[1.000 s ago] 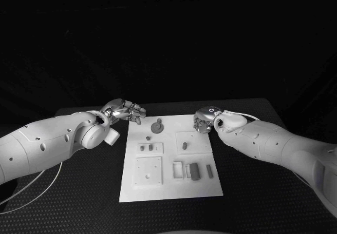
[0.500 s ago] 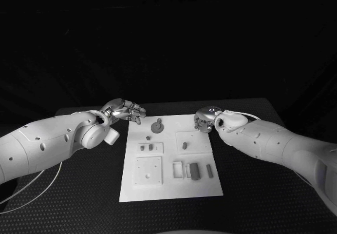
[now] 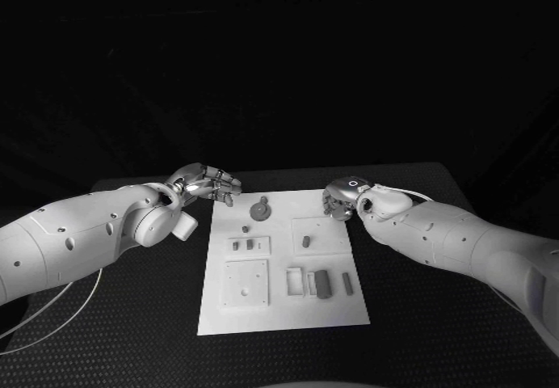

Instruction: Assemble the parts on the task board

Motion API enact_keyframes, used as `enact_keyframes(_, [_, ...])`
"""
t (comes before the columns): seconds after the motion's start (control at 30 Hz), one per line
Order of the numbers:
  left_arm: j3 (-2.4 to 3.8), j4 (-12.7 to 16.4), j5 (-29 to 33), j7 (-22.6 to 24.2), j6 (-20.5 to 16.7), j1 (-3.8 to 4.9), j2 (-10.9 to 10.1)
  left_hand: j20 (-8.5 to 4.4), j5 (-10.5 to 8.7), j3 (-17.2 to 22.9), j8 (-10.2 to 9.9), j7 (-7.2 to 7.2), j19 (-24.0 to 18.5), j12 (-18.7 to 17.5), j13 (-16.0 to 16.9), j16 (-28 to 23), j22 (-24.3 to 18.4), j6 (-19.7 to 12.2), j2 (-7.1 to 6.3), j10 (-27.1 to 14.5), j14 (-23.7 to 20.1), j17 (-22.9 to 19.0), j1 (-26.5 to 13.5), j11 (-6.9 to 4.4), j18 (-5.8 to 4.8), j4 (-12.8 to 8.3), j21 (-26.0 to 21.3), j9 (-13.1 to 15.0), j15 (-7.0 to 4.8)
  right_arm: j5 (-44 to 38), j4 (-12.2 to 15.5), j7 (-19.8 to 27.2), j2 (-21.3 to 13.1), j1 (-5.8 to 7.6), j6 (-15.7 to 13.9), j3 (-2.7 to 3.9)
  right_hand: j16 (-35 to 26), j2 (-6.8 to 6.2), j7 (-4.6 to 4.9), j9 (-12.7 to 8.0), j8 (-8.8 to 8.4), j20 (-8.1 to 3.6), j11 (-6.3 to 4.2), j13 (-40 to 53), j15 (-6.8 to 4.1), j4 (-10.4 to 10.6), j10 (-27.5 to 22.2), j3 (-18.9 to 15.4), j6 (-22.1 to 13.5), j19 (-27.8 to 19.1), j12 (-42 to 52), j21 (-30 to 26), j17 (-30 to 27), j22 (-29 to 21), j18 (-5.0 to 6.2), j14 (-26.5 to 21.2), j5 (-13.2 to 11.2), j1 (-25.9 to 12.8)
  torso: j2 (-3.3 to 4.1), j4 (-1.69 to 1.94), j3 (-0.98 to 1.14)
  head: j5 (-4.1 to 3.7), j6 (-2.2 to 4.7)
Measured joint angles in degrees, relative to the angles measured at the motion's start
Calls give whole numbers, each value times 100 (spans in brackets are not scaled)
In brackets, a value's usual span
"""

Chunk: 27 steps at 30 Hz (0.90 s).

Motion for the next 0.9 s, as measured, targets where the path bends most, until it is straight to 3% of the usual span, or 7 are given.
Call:
enact_keyframes(0.23, [0, 1, -1, 0, -3, 5, -16, 0, 0, 0, 0, -15, 0, 0, 0, 0, 0, -15, 0, -20, 0, 5, 0, 18, 0, 0, 0, -5, 0, 113, 97, -39, -73, -12, -150, 4, 23, -22, -18, 0, 0, -20, -20, -6, -12, -4, 20, -4, 18, 20, 0, 0, -4, 0, 0, 27, 0, -22, -1, -1, -2, -1, -3])
enact_keyframes(0.57, [0, 1, -3, 0, -6, 11, -27, 0, 0, 0, 0, -20, 0, 0, 0, -22, -5, -20, 0, -21, 0, 11, 0, 17, 0, 0, 0, -7, 0, 295, 222, -75, -113, 2, -274, 58, 23, -22, -19, 0, 0, -20, -20, -12, -10, 11, 20, 10, 18, 20, 22, 22, -6, -1, 0, 29, 0, -23, -1, -1, -2, -1, 0])
enact_keyframes(0.7, [0, 0, -4, 0, -7, 12, -29, 0, 0, 0, 0, -20, 0, 0, 0, -22, -5, -20, 0, -21, 0, 12, 0, 17, 0, 0, 0, -10, 0, 366, 279, -86, -144, 12, -314, 112, 23, -31, -18, 0, 0, -20, -20, -12, -8, 9, 20, 12, 18, 20, 22, 22, -12, -1, 0, 30, 0, -31, -1, -1, -2, -1, 1])
enact_keyframes(0.9, [0, 10, -4, -1, -10, 14, -44, 0, 0, 0, 0, -20, 0, 0, 0, -22, -10, -20, 0, -21, 0, 15, 0, 17, 0, 0, 0, -10, 0, 527, 590, -115, -296, 79, -339, 263, 23, -38, -18, 0, 0, -20, -20, -17, -10, -4, 20, 25, 18, 19, 22, 22, -12, -2, 0, 49, -13, -37, -1, -1, -1, -2, 1])
